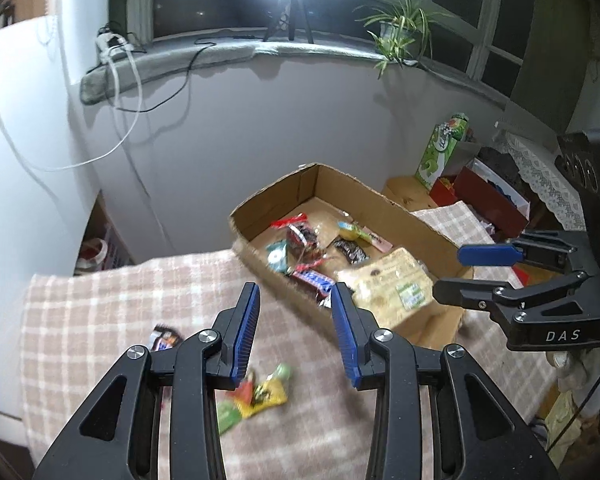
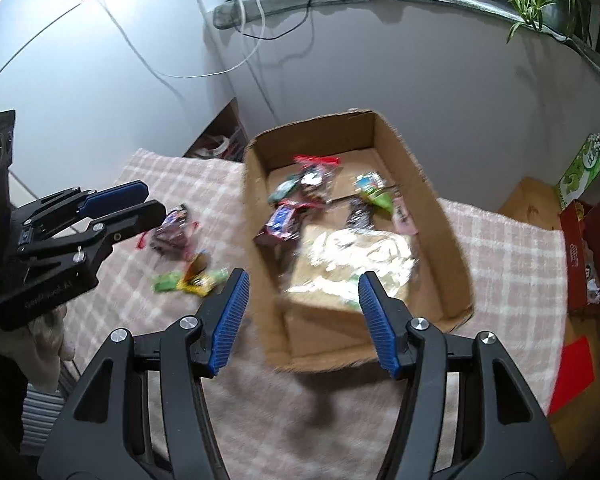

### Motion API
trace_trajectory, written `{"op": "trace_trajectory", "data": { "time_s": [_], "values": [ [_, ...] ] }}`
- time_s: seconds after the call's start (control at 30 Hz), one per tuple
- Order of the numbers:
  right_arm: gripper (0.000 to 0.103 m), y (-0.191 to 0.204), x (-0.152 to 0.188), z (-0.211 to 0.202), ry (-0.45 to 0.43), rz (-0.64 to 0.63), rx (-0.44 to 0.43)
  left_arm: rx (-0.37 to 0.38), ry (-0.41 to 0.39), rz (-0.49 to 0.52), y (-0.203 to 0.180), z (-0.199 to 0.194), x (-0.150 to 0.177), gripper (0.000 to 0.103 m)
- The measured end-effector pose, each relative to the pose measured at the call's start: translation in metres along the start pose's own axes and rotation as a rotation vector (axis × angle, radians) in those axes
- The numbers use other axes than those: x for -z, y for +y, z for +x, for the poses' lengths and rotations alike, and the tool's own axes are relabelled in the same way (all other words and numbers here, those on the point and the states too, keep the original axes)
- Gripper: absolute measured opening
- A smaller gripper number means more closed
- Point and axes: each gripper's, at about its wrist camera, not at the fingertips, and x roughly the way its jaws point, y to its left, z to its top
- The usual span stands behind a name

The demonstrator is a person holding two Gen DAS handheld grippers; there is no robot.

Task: Organize snacks
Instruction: 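Open both tools to drop the candies into the box, then move both tools back over the remaining snacks on the table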

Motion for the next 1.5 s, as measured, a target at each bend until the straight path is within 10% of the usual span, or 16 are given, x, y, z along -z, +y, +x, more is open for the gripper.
{"op": "trace_trajectory", "data": {
  "time_s": [0.53, 1.1, 1.5],
  "values": [
    [0.060, 0.079, 0.039, 0.017, 0.026, -0.021, -0.109, -0.047, -0.021, -0.188, 0.096, -0.047, 0.065, 0.035],
    [0.059, 0.096, 0.006, 0.097, 0.125, 0.026, -0.102, 0.040, 0.012, -0.362, 0.164, 0.021, 0.097, 0.035],
    [0.053, 0.080, 0.012, 0.129, 0.121, 0.207, -0.067, 0.109, 0.054, -0.164, 0.124, 0.026, 0.104, 0.035]
  ]
}}
